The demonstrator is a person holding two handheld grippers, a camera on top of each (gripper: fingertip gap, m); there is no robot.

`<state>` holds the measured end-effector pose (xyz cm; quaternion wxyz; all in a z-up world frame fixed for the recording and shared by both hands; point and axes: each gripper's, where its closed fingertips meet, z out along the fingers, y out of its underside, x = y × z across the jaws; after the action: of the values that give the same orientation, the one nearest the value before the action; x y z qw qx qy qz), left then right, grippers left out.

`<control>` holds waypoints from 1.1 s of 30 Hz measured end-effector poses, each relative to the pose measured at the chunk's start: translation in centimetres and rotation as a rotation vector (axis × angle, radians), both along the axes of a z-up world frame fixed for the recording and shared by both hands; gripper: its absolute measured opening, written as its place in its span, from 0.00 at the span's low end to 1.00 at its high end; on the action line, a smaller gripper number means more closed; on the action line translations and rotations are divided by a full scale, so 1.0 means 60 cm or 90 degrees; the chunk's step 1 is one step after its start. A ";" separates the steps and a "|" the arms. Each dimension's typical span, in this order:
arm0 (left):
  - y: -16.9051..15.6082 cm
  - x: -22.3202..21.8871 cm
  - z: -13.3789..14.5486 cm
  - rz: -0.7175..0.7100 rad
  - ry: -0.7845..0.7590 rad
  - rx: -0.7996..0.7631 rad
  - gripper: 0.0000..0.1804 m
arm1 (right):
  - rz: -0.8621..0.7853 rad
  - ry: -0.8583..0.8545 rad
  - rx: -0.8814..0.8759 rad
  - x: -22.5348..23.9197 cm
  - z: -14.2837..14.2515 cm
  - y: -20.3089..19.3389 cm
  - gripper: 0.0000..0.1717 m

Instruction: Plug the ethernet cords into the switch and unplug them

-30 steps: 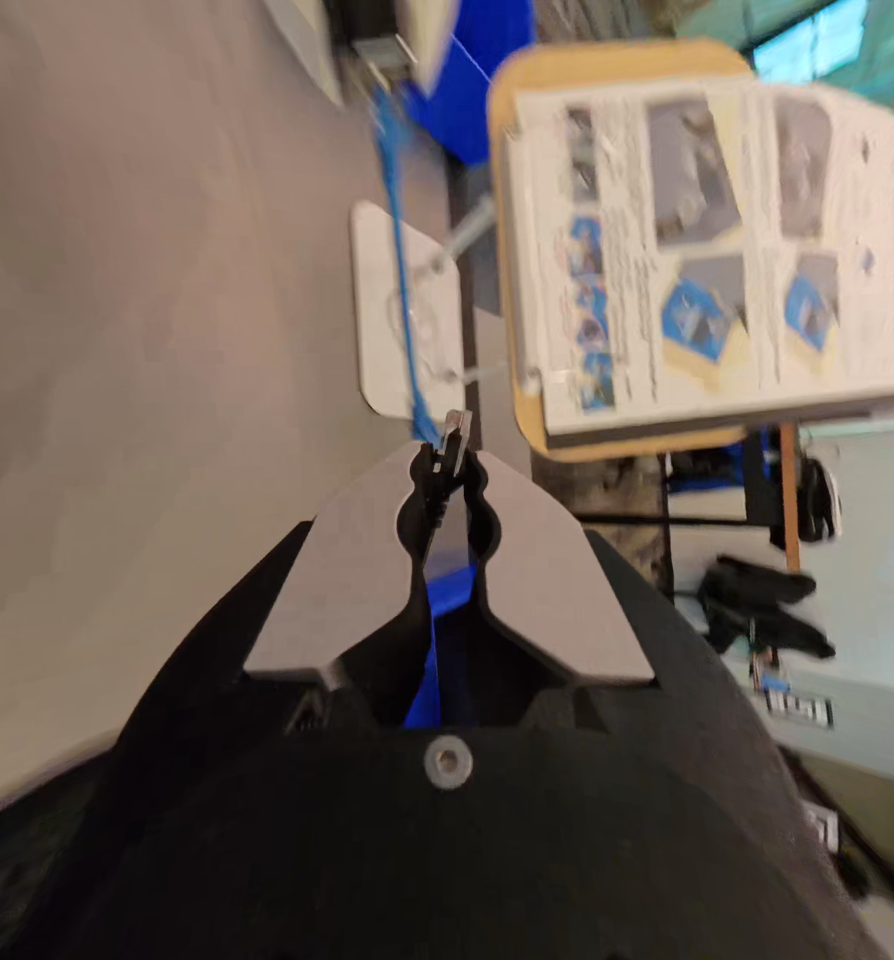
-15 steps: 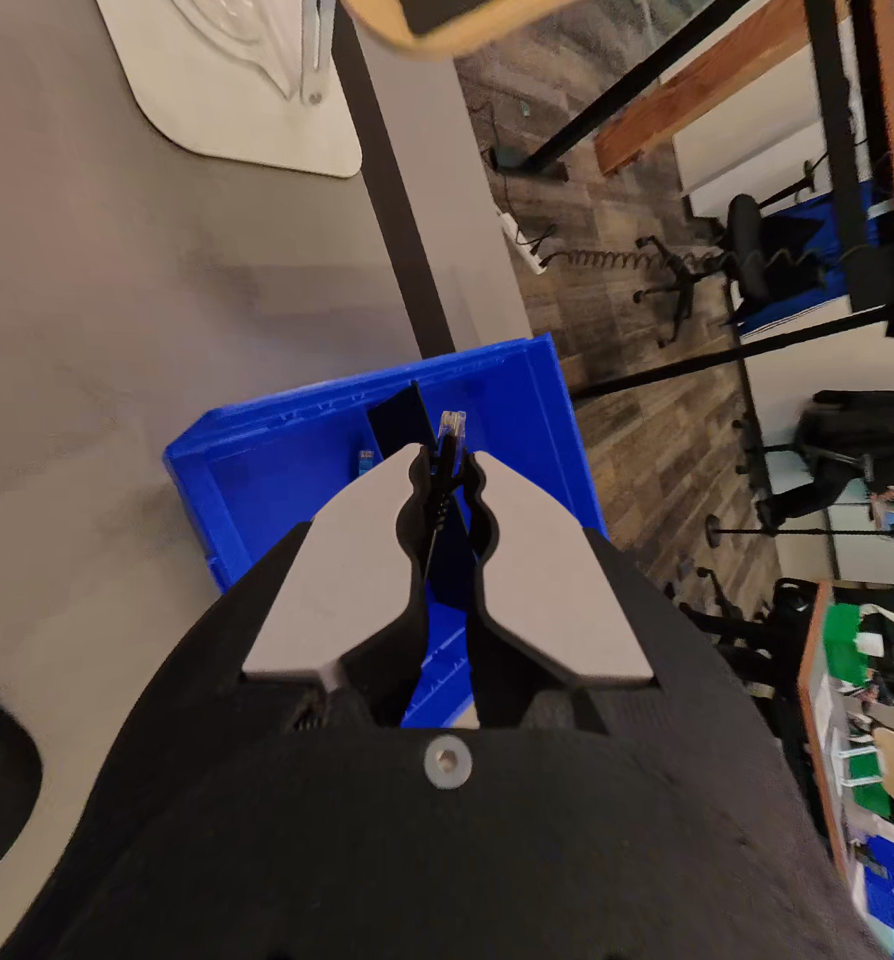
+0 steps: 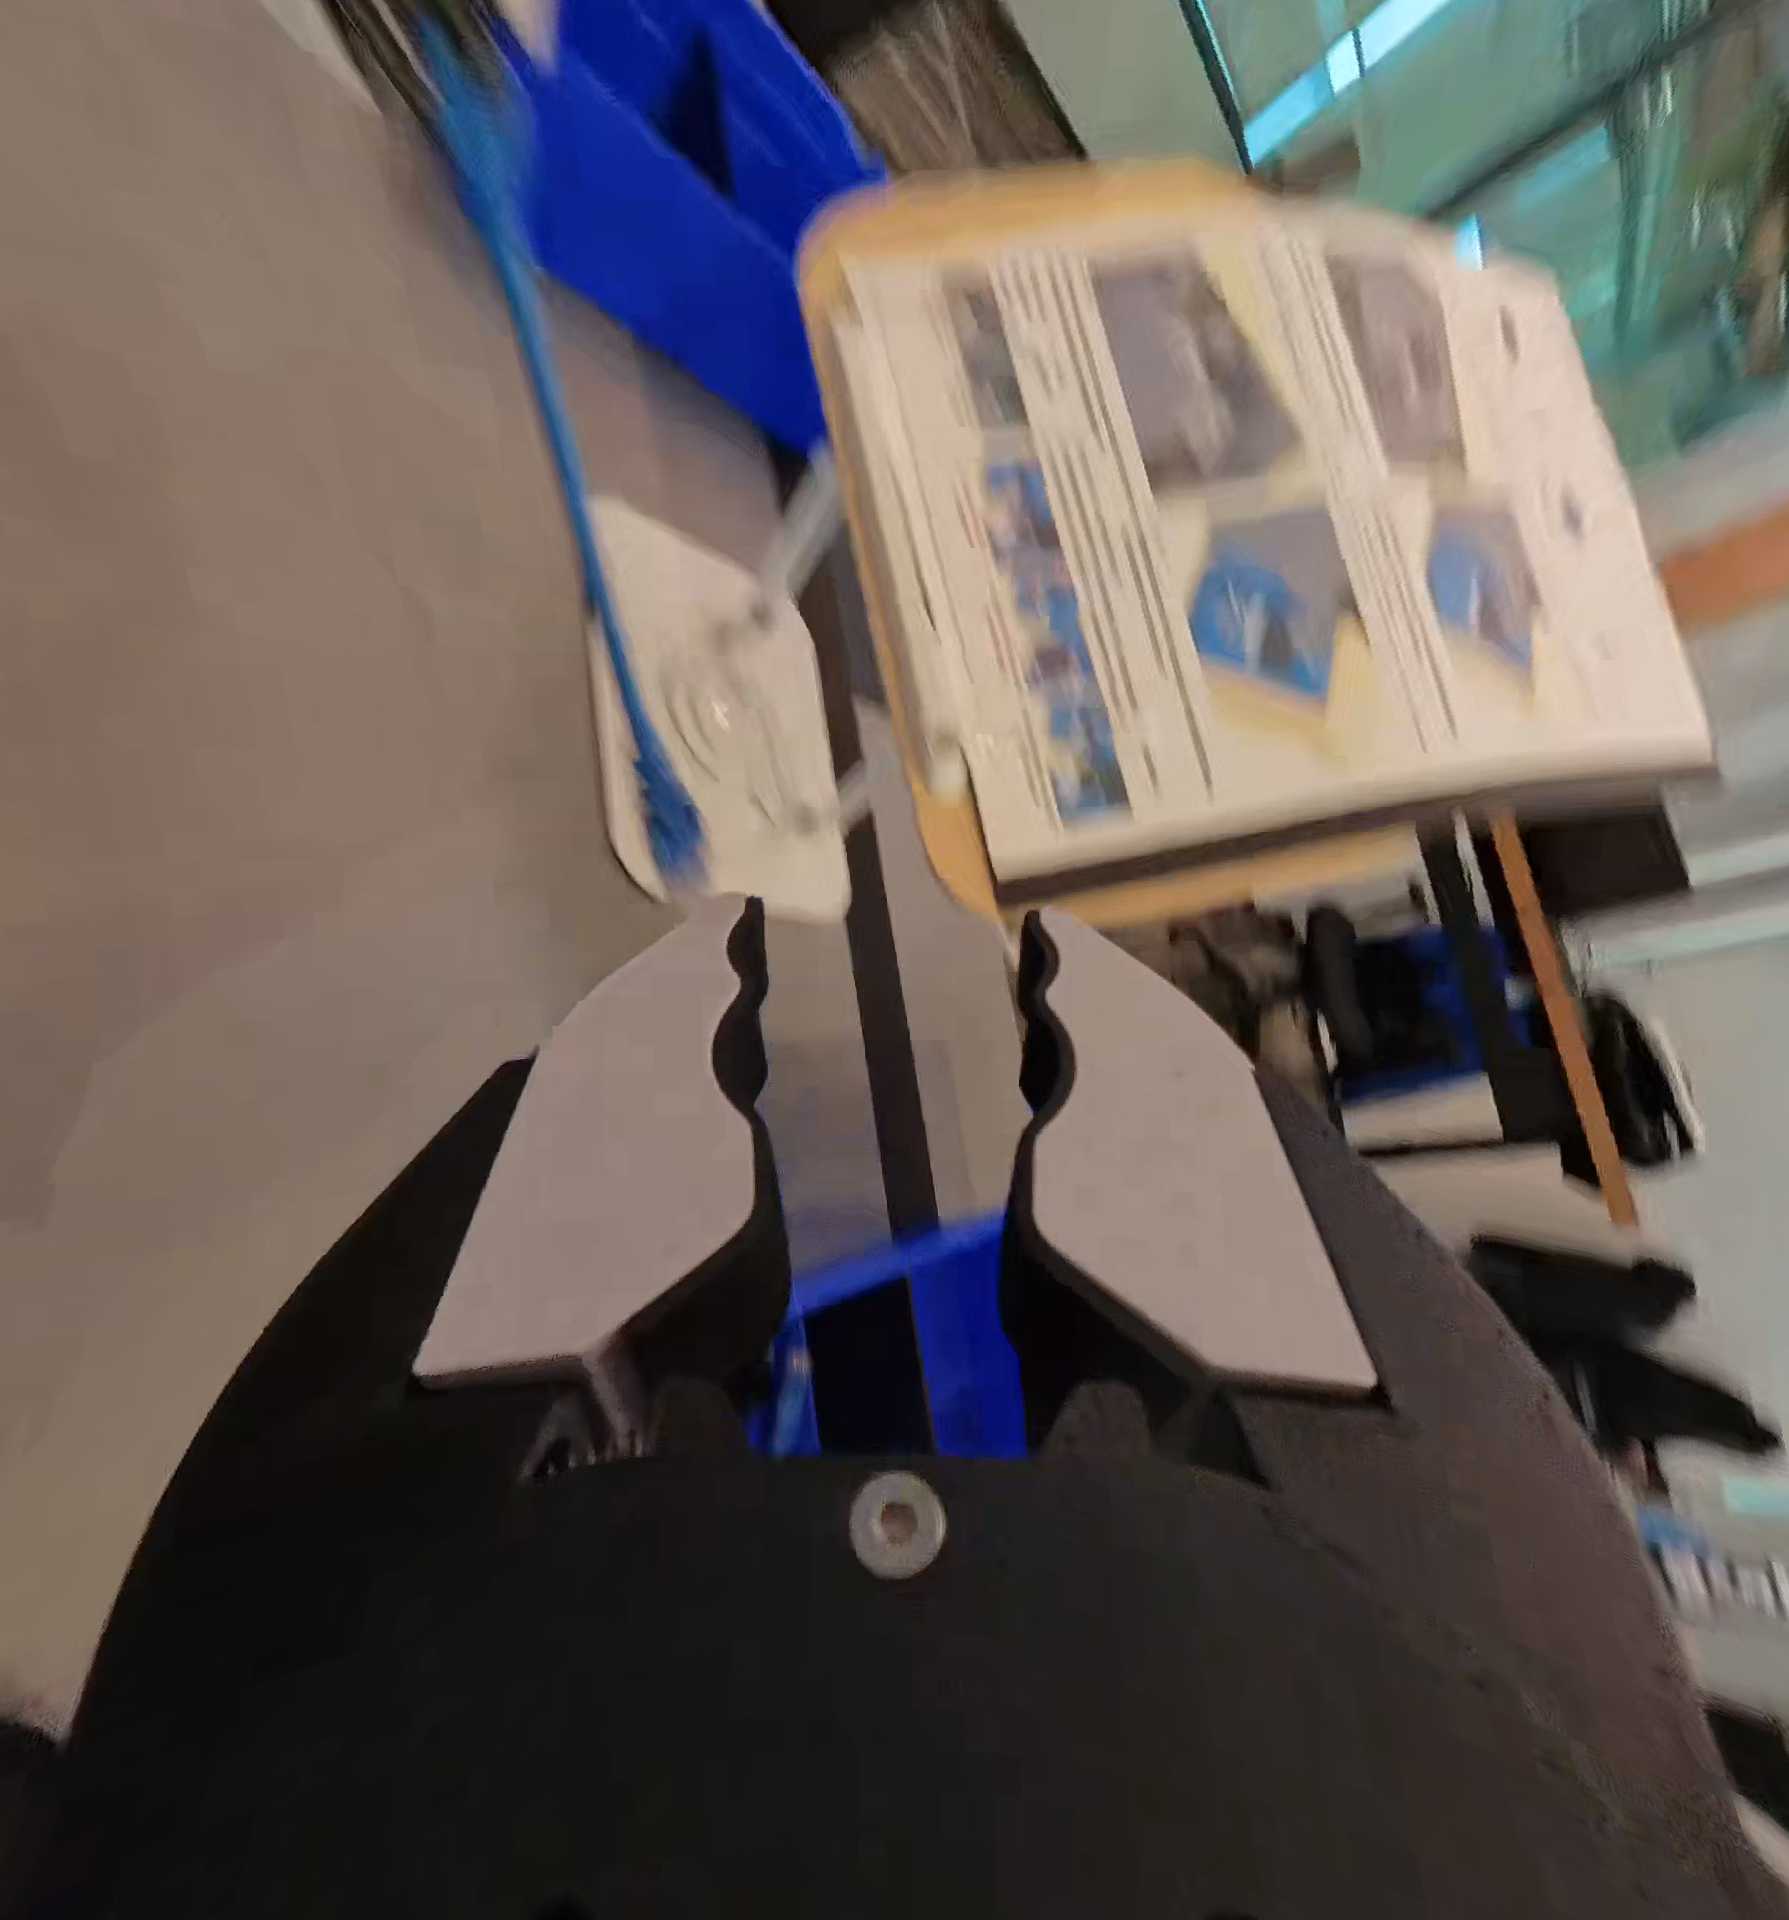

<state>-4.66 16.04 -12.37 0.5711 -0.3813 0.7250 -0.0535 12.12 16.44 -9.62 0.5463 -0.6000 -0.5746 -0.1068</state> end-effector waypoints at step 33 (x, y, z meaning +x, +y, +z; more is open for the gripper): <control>-0.060 0.054 0.030 -0.081 0.001 0.006 0.14 | 0.157 -0.138 0.040 -0.248 -0.033 -0.047 0.07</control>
<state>-1.45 12.46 -10.56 0.5677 -0.3316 0.7486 -0.0856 -2.75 13.63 -11.58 0.5085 -0.4923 -0.6960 -0.1210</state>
